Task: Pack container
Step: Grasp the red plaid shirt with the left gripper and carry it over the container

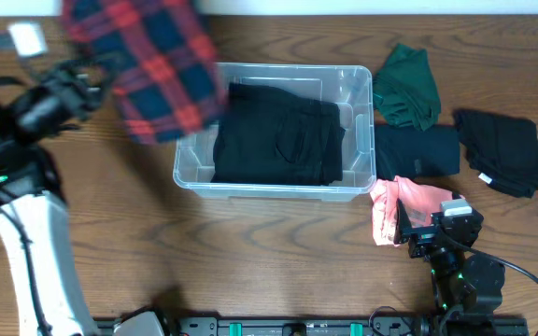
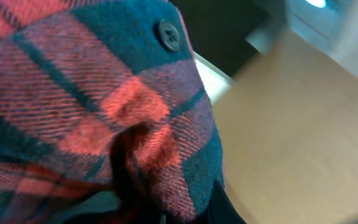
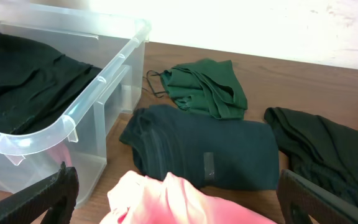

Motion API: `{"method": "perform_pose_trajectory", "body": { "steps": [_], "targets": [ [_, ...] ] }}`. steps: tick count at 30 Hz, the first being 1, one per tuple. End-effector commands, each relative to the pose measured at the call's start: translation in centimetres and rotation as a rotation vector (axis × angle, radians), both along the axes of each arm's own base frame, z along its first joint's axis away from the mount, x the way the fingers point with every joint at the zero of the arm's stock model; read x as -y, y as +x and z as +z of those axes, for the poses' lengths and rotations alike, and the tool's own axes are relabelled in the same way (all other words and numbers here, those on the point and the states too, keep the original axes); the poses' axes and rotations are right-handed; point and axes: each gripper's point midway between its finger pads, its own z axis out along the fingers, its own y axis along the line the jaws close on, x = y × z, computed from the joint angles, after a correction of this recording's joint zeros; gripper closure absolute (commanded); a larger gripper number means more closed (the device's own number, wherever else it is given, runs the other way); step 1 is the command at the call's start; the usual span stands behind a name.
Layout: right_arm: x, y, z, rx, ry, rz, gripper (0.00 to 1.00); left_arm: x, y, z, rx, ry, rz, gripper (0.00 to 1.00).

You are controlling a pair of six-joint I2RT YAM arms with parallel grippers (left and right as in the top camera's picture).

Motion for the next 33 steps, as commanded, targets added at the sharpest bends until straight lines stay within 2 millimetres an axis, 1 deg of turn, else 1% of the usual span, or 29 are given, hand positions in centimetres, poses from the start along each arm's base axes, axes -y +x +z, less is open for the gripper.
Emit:
{"method": "perform_pose_trajectory", "body": {
  "steps": [1, 4, 7, 10, 11, 13, 15, 17, 19, 22, 25, 28, 29, 33],
  "targets": [
    [-0.1, 0.0, -0.1, -0.003, 0.011, 0.000, 0.01, 5.5, -0.5, 0.6, -0.023, -0.025, -0.124, 0.94],
    [-0.1, 0.0, -0.1, -0.003, 0.011, 0.000, 0.01, 10.8, -1.4, -0.3, 0.026, 0.016, -0.270, 0.94],
    [-0.1, 0.0, -0.1, -0.003, 0.011, 0.000, 0.01, 15.4, -2.2, -1.9, 0.050, 0.044, -0.402, 0.94],
    [-0.1, 0.0, -0.1, -0.003, 0.011, 0.000, 0.01, 18.4, -2.3, -4.1, 0.031, 0.056, -0.486, 0.94],
    [-0.1, 0.0, -0.1, -0.003, 0.011, 0.000, 0.01, 19.0, -2.1, -4.8, 0.017, 0.057, -0.502, 0.94],
    [-0.1, 0.0, -0.1, -0.003, 0.011, 0.000, 0.01, 19.7, -1.1, -7.1, -0.037, 0.058, -0.518, 0.94],
    [-0.1, 0.0, -0.1, -0.003, 0.011, 0.000, 0.01, 19.7, 0.1, -9.4, -0.101, 0.053, -0.511, 0.94],
    [-0.1, 0.0, -0.1, -0.003, 0.011, 0.000, 0.01, 19.1, 1.4, -12.0, -0.170, 0.049, -0.493, 0.94],
    [-0.1, 0.0, -0.1, -0.003, 0.011, 0.000, 0.01, 18.3, 2.5, -14.6, -0.234, 0.057, -0.466, 0.94],
    [-0.1, 0.0, -0.1, -0.003, 0.011, 0.000, 0.01, 16.6, 3.6, -19.4, -0.356, 0.098, -0.400, 0.94],
    [-0.1, 0.0, -0.1, -0.003, 0.011, 0.000, 0.01, 14.7, 3.6, -23.3, -0.473, 0.161, -0.332, 0.94],
    [-0.1, 0.0, -0.1, -0.003, 0.011, 0.000, 0.01, 12.3, 3.0, -26.8, -0.592, 0.277, -0.232, 0.94],
    [-0.1, 0.0, -0.1, -0.003, 0.011, 0.000, 0.01, 11.7, 2.8, -27.5, -0.623, 0.306, -0.211, 0.94],
    [-0.1, 0.0, -0.1, -0.003, 0.011, 0.000, 0.01, 10.1, 2.2, -29.4, -0.699, 0.382, -0.148, 0.94]
  ]
}}
